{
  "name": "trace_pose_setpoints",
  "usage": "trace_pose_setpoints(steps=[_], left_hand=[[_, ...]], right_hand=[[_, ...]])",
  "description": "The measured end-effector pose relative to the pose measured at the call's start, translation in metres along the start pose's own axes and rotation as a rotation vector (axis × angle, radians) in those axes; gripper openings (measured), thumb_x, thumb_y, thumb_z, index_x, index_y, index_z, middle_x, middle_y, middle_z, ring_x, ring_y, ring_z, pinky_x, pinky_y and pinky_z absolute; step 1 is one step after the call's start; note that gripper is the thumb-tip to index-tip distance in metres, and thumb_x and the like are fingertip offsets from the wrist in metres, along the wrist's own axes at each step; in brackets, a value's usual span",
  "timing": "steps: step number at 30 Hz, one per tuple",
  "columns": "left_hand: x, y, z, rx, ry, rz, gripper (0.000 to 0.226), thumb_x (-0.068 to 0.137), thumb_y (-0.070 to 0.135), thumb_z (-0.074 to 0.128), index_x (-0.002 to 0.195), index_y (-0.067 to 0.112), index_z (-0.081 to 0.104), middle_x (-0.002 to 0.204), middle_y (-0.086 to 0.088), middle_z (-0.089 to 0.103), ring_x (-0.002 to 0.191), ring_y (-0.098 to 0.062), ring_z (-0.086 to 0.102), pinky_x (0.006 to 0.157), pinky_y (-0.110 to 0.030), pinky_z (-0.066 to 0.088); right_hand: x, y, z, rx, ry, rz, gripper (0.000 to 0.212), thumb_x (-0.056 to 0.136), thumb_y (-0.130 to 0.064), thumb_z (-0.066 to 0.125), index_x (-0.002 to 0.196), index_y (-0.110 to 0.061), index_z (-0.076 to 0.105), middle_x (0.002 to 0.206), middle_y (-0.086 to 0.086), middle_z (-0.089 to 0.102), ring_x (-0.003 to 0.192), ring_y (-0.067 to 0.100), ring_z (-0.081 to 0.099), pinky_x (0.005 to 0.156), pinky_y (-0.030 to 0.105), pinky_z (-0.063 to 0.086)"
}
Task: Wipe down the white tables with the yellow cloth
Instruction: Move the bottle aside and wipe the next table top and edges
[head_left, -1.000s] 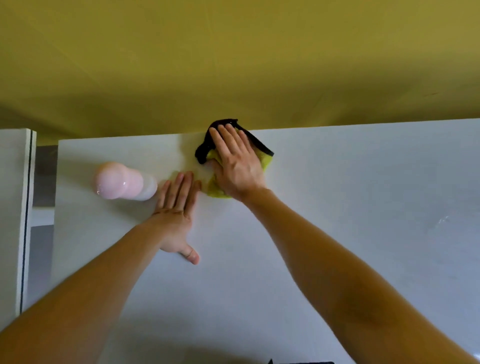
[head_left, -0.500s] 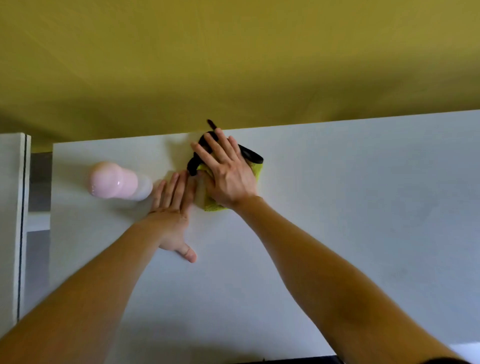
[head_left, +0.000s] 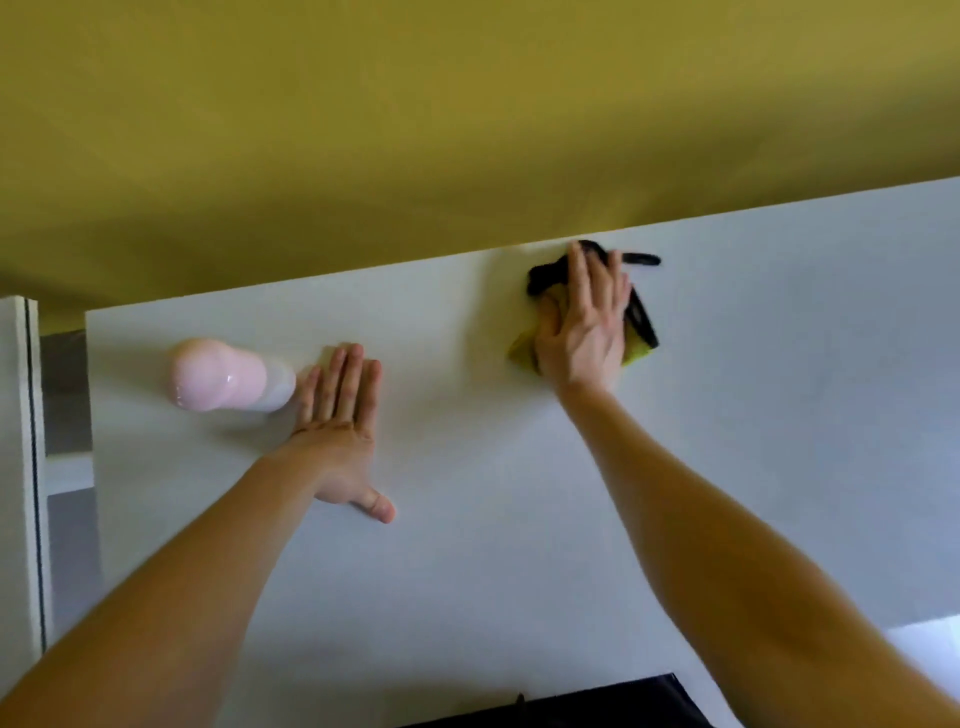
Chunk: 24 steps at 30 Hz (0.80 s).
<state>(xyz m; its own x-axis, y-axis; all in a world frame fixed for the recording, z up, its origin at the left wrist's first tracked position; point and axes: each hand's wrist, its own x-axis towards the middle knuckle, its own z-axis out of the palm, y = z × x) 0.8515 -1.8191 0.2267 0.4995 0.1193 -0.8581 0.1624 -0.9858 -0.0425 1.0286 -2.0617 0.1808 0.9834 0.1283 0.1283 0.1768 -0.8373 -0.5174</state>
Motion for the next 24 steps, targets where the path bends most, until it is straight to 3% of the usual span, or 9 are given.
trace_pose_setpoints(steps=[4,6,8,11,14,18,20,22,24], left_hand=[[0.0,0.001,0.002,0.006,0.021,-0.035,0.187,0.05,0.101,0.073,0.142,0.005,-0.058,0.145,-0.024,-0.068,0.138,-0.041,-0.064,0.125,-0.061,-0.028],[0.001,-0.001,0.003,-0.011,0.025,-0.017,0.188,0.049,0.102,0.074,0.143,0.005,-0.057,0.146,-0.023,-0.067,0.14,-0.04,-0.062,0.126,-0.061,-0.027],[0.0,-0.002,0.003,-0.031,0.027,0.011,0.188,0.051,0.1,0.076,0.143,0.007,-0.058,0.146,-0.021,-0.068,0.141,-0.039,-0.062,0.126,-0.06,-0.028],[-0.002,-0.006,0.006,-0.059,0.028,0.037,0.188,0.05,0.098,0.079,0.142,0.009,-0.059,0.145,-0.018,-0.07,0.139,-0.036,-0.064,0.125,-0.058,-0.029],[-0.001,-0.005,0.003,-0.064,0.042,0.046,0.19,0.048,0.098,0.08,0.142,0.009,-0.06,0.144,-0.017,-0.071,0.14,-0.036,-0.063,0.126,-0.06,-0.027],[0.001,-0.006,0.008,-0.068,0.086,0.053,0.191,0.045,0.097,0.082,0.145,0.012,-0.057,0.146,-0.014,-0.07,0.144,-0.035,-0.06,0.127,-0.06,-0.025],[0.001,-0.008,0.015,-0.069,0.137,0.055,0.188,0.048,0.093,0.084,0.145,0.017,-0.058,0.15,-0.011,-0.068,0.147,-0.033,-0.058,0.128,-0.058,-0.024],[0.003,-0.011,0.017,-0.065,0.17,0.067,0.19,0.045,0.095,0.083,0.148,0.017,-0.056,0.151,-0.009,-0.067,0.146,-0.031,-0.058,0.128,-0.057,-0.026],[0.003,-0.011,0.016,-0.051,0.169,0.085,0.192,0.042,0.099,0.081,0.149,0.015,-0.055,0.151,-0.01,-0.067,0.143,-0.032,-0.061,0.126,-0.056,-0.028]], right_hand=[[-0.08,-0.075,0.028,0.116,-0.326,-0.538,0.059,0.104,-0.028,0.062,0.161,-0.014,0.052,0.162,0.021,0.052,0.161,0.041,0.033,0.132,0.056,0.026],[-0.062,-0.042,0.01,0.08,-0.331,-0.603,0.06,0.104,-0.028,0.061,0.161,-0.015,0.052,0.162,0.018,0.053,0.162,0.038,0.033,0.132,0.054,0.028],[-0.037,0.019,-0.019,0.01,-0.209,-0.441,0.06,0.102,-0.026,0.061,0.161,-0.015,0.052,0.161,0.015,0.054,0.162,0.037,0.033,0.131,0.056,0.029],[-0.012,0.1,-0.067,-0.076,0.014,0.052,0.063,0.101,-0.028,0.054,0.163,-0.021,0.047,0.164,0.007,0.051,0.164,0.032,0.03,0.125,0.057,0.037],[-0.039,0.074,-0.055,-0.079,0.15,0.296,0.066,0.101,-0.029,0.05,0.166,-0.022,0.042,0.168,0.01,0.044,0.165,0.033,0.024,0.128,0.056,0.033],[-0.154,-0.057,0.006,0.054,-0.07,-0.095,0.063,0.098,-0.013,0.065,0.16,-0.012,0.053,0.162,0.021,0.051,0.162,0.041,0.032,0.131,0.06,0.025],[-0.192,-0.092,0.016,0.113,-0.203,-0.307,0.053,0.106,-0.022,0.059,0.158,-0.012,0.056,0.159,0.024,0.053,0.16,0.043,0.035,0.13,0.059,0.028],[-0.189,-0.07,0.006,0.119,-0.26,-0.417,0.053,0.114,-0.038,0.042,0.158,-0.012,0.056,0.159,0.023,0.054,0.159,0.042,0.037,0.13,0.059,0.029],[-0.175,-0.016,-0.02,0.044,-0.181,-0.405,0.052,0.113,-0.034,0.045,0.159,-0.013,0.055,0.161,0.019,0.054,0.16,0.039,0.037,0.128,0.059,0.033]])
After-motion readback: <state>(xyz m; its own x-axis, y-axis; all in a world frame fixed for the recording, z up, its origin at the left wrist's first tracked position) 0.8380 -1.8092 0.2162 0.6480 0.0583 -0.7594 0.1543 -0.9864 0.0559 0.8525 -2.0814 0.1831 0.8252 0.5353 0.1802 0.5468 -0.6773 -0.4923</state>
